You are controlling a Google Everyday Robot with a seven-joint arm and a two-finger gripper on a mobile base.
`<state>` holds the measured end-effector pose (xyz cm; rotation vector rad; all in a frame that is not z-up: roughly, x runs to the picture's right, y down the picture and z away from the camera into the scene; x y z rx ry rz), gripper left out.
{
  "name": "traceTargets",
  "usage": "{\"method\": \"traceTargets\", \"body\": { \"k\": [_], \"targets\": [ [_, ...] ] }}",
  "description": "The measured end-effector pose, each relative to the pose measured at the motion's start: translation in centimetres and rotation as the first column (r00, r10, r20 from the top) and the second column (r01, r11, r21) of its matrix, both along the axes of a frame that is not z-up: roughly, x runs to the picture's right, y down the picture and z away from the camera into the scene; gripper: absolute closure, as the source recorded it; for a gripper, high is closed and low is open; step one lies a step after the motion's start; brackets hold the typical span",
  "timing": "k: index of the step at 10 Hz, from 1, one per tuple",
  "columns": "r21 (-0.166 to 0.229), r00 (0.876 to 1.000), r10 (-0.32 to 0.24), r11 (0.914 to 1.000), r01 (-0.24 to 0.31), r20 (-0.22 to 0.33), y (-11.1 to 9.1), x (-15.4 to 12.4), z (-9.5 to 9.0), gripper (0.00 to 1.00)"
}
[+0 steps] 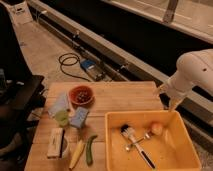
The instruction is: Place fork in tray
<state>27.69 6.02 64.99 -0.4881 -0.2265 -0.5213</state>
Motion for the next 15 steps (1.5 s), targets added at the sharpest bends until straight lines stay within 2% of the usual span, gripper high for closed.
{"method": "traceTargets", "body": {
  "k": [5, 7, 9, 13, 14, 15],
  "targets": [
    [0.001, 1.0, 0.0, 1.0, 0.0, -0.001, -0.1, 0.0, 0.0, 0.34],
    [0.002, 1.0, -0.013, 0.9999, 0.013, -0.013, -0.8, -0.4, -0.2, 0.34],
    [-0.022, 1.0, -0.019, 0.9996, 0.019, -0.015, -0.7, -1.3, -0.5, 0.34],
    [-0.134, 1.0, 0.001, 0.991, -0.001, -0.002, 6.5, -2.0, -1.2, 0.34],
    [-0.163, 1.0, 0.012, 0.9866, -0.007, 0.026, 8.6, -2.8, -0.9, 0.34],
    [-0.168, 0.999, 0.013, 0.9858, -0.007, 0.036, 9.1, -3.1, -0.8, 0.34]
  ]
}}
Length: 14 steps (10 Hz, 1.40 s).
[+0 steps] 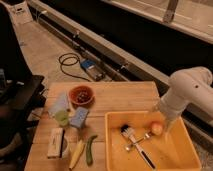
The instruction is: Place fork in tray
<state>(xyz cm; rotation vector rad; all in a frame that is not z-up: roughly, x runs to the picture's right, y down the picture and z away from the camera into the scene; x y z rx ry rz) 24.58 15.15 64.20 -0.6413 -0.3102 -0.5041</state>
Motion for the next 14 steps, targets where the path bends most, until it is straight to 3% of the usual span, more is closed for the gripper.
{"method": "traceTargets", "body": {
  "k": [5, 10, 14],
  "targets": [
    [-0.011, 1.0, 0.007, 0.9999, -0.007, 0.012, 0.1, 0.0, 0.4, 0.34],
    [-0.094, 0.996, -0.009, 0.9954, 0.017, 0.085, 5.4, -1.6, 4.8, 0.34],
    [-0.12, 0.995, 0.0, 0.9927, 0.013, 0.103, 7.7, -2.1, 7.1, 0.34]
  ]
}}
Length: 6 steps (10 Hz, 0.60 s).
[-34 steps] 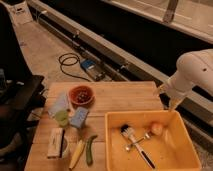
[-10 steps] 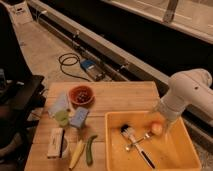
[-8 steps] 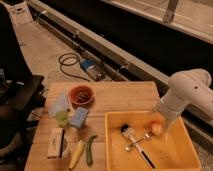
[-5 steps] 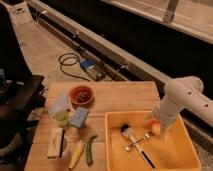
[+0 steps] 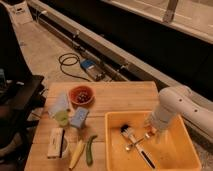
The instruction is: Place fork in tray
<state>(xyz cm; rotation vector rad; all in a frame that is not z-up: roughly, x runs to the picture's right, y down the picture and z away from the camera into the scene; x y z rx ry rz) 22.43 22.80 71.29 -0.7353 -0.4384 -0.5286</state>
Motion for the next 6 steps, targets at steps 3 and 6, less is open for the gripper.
{"method": "traceTargets", "body": {
  "k": [3, 6],
  "targets": [
    [0.027, 0.998, 0.056, 0.9981, -0.056, -0.006, 1.2, -0.1, 2.2, 0.34],
    [0.049, 0.995, 0.097, 0.9942, -0.095, -0.03, 2.0, -0.1, 4.5, 0.34]
  ]
}}
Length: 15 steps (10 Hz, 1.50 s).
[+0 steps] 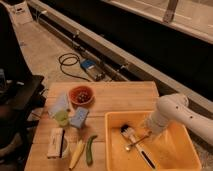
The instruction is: Place fork in tray
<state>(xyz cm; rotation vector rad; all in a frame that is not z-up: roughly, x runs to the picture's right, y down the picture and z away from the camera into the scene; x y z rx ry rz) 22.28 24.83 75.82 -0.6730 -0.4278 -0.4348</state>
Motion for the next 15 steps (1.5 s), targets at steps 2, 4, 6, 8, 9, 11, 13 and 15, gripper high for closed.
{"method": "traceTargets", "body": {
  "k": [2, 4, 6, 8, 9, 11, 13, 15],
  "targets": [
    [-0.001, 0.999, 0.019, 0.9998, -0.019, -0.025, 0.5, 0.6, 1.0, 0.34],
    [-0.013, 0.999, 0.024, 0.9996, -0.024, -0.043, 1.4, 0.9, 2.3, 0.34],
    [-0.019, 0.998, 0.023, 0.9995, -0.024, -0.062, 2.1, 1.4, 3.1, 0.45],
    [-0.014, 0.998, 0.015, 0.9998, -0.016, -0.068, 2.0, 1.5, 3.5, 0.65],
    [-0.01, 0.998, 0.011, 0.9999, -0.012, -0.068, 1.9, 1.5, 3.6, 0.75],
    [-0.011, 0.997, 0.012, 0.9999, -0.012, -0.074, 1.9, 1.9, 3.4, 0.93],
    [-0.011, 0.997, 0.01, 0.9999, -0.011, -0.072, 1.9, 1.8, 3.4, 1.0],
    [-0.001, 0.997, 0.04, 0.9992, -0.04, -0.072, 1.4, 2.2, 2.9, 1.0]
  ]
}}
